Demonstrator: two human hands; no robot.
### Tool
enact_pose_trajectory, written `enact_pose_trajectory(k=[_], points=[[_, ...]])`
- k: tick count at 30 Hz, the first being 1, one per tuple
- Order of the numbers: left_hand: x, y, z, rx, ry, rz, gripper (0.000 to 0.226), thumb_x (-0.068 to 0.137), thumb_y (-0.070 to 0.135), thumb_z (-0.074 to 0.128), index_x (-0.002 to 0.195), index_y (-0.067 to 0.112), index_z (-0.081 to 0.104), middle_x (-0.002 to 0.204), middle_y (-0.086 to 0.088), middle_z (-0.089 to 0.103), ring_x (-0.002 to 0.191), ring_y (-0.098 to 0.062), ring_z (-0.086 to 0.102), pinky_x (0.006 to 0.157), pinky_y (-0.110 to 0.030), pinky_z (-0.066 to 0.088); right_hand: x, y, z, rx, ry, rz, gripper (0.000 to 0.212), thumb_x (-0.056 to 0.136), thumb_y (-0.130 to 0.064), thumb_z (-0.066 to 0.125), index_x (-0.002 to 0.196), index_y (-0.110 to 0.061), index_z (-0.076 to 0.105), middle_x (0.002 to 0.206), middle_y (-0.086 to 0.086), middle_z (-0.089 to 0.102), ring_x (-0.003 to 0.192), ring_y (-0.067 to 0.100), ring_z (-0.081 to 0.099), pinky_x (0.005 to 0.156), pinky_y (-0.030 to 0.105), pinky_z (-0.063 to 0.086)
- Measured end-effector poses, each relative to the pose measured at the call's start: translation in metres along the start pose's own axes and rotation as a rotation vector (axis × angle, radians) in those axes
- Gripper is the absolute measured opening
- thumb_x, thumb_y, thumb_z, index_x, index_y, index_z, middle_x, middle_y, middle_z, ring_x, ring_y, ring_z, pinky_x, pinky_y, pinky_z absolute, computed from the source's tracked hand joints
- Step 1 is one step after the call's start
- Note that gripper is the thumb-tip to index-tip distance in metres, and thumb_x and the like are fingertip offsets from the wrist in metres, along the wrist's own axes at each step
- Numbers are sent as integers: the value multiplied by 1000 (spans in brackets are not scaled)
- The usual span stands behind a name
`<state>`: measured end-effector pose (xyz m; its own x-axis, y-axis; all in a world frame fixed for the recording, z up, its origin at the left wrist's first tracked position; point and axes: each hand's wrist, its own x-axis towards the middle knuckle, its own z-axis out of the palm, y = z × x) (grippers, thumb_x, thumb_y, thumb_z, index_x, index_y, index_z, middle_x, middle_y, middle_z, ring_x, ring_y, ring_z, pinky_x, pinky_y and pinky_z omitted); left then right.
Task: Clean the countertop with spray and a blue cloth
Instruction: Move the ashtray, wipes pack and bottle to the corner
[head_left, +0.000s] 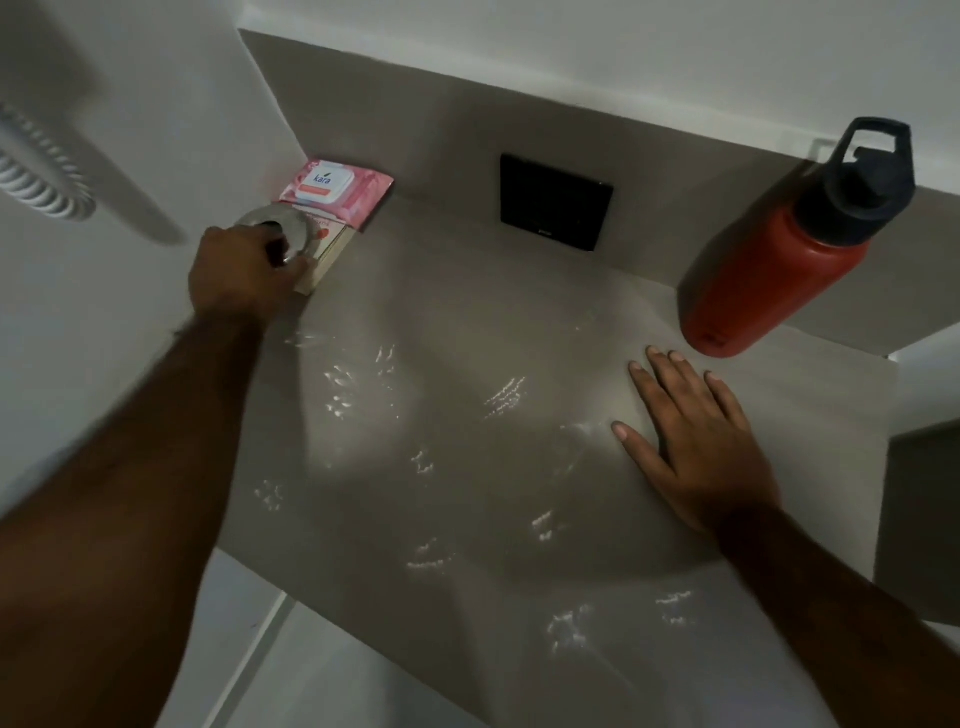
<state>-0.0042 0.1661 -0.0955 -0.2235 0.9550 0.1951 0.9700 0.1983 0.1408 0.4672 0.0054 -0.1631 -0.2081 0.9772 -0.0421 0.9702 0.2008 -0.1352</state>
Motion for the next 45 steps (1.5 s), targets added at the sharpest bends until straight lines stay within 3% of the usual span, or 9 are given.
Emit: enact_pose_trajectory(k=[10,15,22,26,30,33,36,40,45], points=[[27,-11,22,101,-118,-33,43,91,47,66,113,10,69,99,-25,67,104,-46,52,82,-49,50,2,1,2,14,6,3,72,104,-64,21,165,-27,15,174,-2,13,161,14,8,130,45,13],[-15,15,16,-80,-8,-72,66,88,49,69,136,7,54,142,-20,49,129,-41,47,107,-52,43,2,2,4,39,24,1,71,104,-65,23,165,-29,17,174,-4,15,161,13,9,131,45,13],[-151,139,17,-227,-143,386,56,95,37,66,138,4,56,144,-19,53,129,-39,50,111,-49,39,-3,4,-7,97,4,5,75,102,-72,19,165,-30,17,174,-5,11,161,12,6,131,44,8],[-165,218,8,-455,-223,412,56,101,31,58,148,3,45,153,-18,44,142,-33,39,120,-36,25,-23,7,-6,152,-6,86,81,100,-75,17,165,-27,17,174,-4,13,161,14,9,131,40,5],[-157,294,-7,-643,-285,344,80,95,54,58,156,11,31,162,-11,33,149,-24,30,120,-34,24,-63,31,1,130,46,364,90,97,-80,7,166,-22,9,175,0,6,162,19,2,131,46,6],[-154,339,-15,-757,-320,309,101,77,66,73,154,14,33,160,-7,37,143,-17,37,114,-33,33,-69,37,2,140,54,471,94,95,-82,4,166,-20,2,175,2,-1,162,20,-3,131,48,5],[-155,371,-14,-841,-296,341,95,68,57,86,144,17,45,145,-3,54,125,-8,48,104,-30,39,-68,36,2,139,33,476,97,93,-83,1,166,-19,-2,175,2,-5,161,20,-6,131,47,2],[-158,396,-1,-892,-317,232,87,71,42,88,141,16,45,140,-3,57,127,-21,57,110,-45,46,-68,38,2,128,34,482,97,93,-83,1,166,-19,-4,175,2,-6,161,21,-7,131,46,1],[-156,397,8,-928,-285,197,86,70,41,89,140,17,46,137,-3,59,123,-22,59,107,-43,48,-67,37,3,119,37,477,98,92,-84,-1,166,-19,-3,175,2,-5,162,21,-6,131,46,1]])
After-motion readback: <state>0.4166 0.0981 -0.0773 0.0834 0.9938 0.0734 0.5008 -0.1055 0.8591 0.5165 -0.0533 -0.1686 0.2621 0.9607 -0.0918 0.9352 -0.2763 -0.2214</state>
